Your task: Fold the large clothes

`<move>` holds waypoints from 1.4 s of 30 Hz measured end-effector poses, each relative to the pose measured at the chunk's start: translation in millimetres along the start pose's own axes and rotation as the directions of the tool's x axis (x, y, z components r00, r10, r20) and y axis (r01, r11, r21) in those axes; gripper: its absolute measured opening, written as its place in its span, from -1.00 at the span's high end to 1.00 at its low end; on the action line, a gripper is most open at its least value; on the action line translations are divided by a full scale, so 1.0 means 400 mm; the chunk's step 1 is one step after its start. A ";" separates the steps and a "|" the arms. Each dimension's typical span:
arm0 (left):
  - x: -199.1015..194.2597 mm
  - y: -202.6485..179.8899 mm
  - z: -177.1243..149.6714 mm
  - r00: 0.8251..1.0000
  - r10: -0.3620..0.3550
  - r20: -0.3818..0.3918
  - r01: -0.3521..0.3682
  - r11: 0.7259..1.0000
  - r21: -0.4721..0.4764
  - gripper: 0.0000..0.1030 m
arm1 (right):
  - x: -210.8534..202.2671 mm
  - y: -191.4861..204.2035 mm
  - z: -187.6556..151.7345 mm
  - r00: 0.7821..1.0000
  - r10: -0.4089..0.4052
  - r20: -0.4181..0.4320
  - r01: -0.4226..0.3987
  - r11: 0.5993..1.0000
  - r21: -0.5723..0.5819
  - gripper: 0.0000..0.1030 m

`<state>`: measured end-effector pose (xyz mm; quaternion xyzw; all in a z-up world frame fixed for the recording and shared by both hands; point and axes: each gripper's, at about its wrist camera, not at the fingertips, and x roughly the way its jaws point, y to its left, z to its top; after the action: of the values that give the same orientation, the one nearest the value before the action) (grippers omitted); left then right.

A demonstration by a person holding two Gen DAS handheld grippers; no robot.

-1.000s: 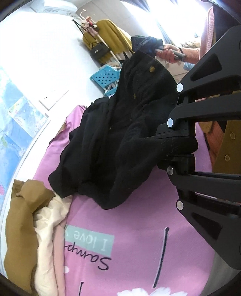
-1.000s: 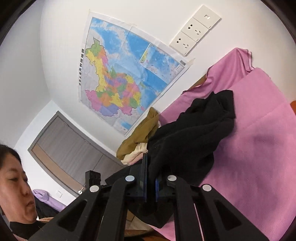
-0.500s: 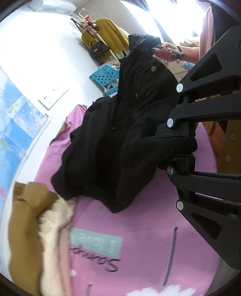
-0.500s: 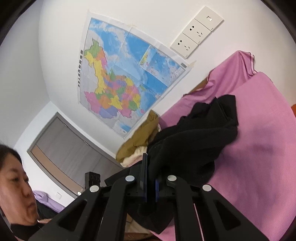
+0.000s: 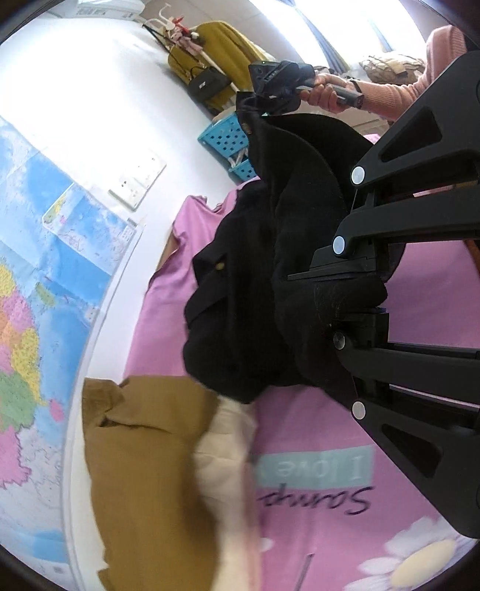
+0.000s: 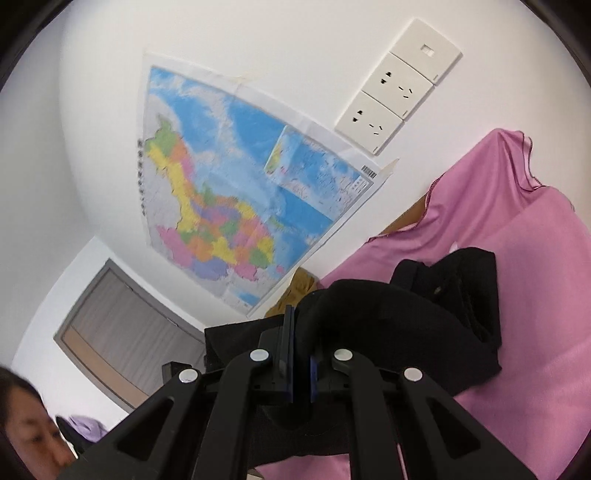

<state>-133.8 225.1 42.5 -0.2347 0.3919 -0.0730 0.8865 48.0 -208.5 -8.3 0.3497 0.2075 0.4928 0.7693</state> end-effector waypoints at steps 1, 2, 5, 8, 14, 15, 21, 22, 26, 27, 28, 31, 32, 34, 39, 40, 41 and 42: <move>0.004 0.000 0.015 1.000 0.000 -0.001 0.000 1.000 0.002 0.80 | 0.011 -0.004 0.016 1.000 -0.012 0.004 0.012 1.000 0.004 0.89; 0.011 0.003 0.037 1.000 0.004 -0.001 -0.004 1.000 0.001 0.80 | 0.023 -0.010 0.030 1.000 -0.013 0.002 0.013 1.000 0.018 0.89; 0.028 0.009 0.086 1.000 0.012 -0.004 -0.012 1.000 -0.008 0.80 | 0.051 -0.016 0.064 1.000 -0.027 -0.003 0.027 0.999 0.020 0.89; 0.045 0.016 0.128 1.000 0.016 -0.013 -0.016 1.000 -0.019 0.80 | 0.083 -0.026 0.100 0.999 -0.049 -0.009 0.050 0.998 0.027 0.89; 0.101 0.026 0.206 0.998 0.038 -0.043 -0.040 0.999 -0.030 0.80 | 0.139 -0.081 0.155 0.996 -0.089 -0.028 0.091 0.993 0.076 0.89; 0.114 0.029 0.216 0.998 0.046 -0.051 -0.047 0.998 -0.032 0.80 | 0.146 -0.091 0.160 0.995 -0.091 -0.031 0.093 0.992 0.084 0.89; 0.170 0.037 0.249 0.993 0.082 -0.081 -0.084 0.996 -0.023 0.80 | 0.182 -0.124 0.177 0.991 -0.125 -0.048 0.129 0.986 0.101 0.89; 0.177 0.039 0.253 0.993 0.086 -0.083 -0.088 0.996 -0.023 0.80 | 0.185 -0.130 0.180 0.990 -0.128 -0.050 0.133 0.985 0.106 0.89; 0.206 0.045 0.270 0.990 0.101 -0.098 -0.104 0.994 -0.027 0.80 | 0.197 -0.152 0.191 0.987 -0.152 -0.054 0.157 0.980 0.122 0.89; 0.215 0.049 0.275 0.989 0.102 -0.104 -0.106 0.994 -0.032 0.80 | 0.201 -0.158 0.192 0.986 -0.154 -0.056 0.160 0.979 0.129 0.89; 0.226 0.055 0.280 0.988 0.101 -0.113 -0.106 0.994 -0.040 0.80 | 0.205 -0.167 0.194 0.985 -0.160 -0.059 0.167 0.977 0.135 0.89; 0.250 0.069 0.293 0.986 0.101 -0.131 -0.110 0.992 -0.058 0.79 | 0.218 -0.194 0.197 0.983 -0.171 -0.067 0.180 0.971 0.160 0.89; 0.256 0.072 0.295 0.986 0.101 -0.135 -0.110 0.992 -0.061 0.79 | 0.223 -0.203 0.198 0.981 -0.180 -0.070 0.190 0.968 0.165 0.89; 0.275 0.079 0.303 0.983 0.104 -0.148 -0.115 0.991 -0.070 0.77 | 0.233 -0.216 0.201 0.980 -0.184 -0.077 0.195 0.965 0.176 0.89; 0.323 0.100 0.321 0.978 0.104 -0.183 -0.122 0.988 -0.093 0.71 | 0.267 -0.269 0.205 0.968 -0.229 -0.104 0.246 0.945 0.216 0.88; 0.336 0.106 0.325 0.975 0.110 -0.191 -0.131 0.987 -0.098 0.70 | 0.277 -0.282 0.205 0.964 -0.241 -0.113 0.261 0.939 0.222 0.88; 0.346 0.112 0.327 0.974 0.112 -0.199 -0.134 0.985 -0.104 0.69 | 0.286 -0.295 0.205 0.958 -0.259 -0.123 0.281 0.932 0.231 0.88; 0.358 0.120 0.329 0.972 0.113 -0.208 -0.139 0.984 -0.113 0.69 | 0.294 -0.304 0.203 0.955 -0.268 -0.128 0.292 0.926 0.240 0.87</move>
<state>57.2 269.5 1.9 -0.2564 0.4974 -0.0147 0.8286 226.8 -162.1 -41.3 0.3895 0.3527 0.3626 0.7697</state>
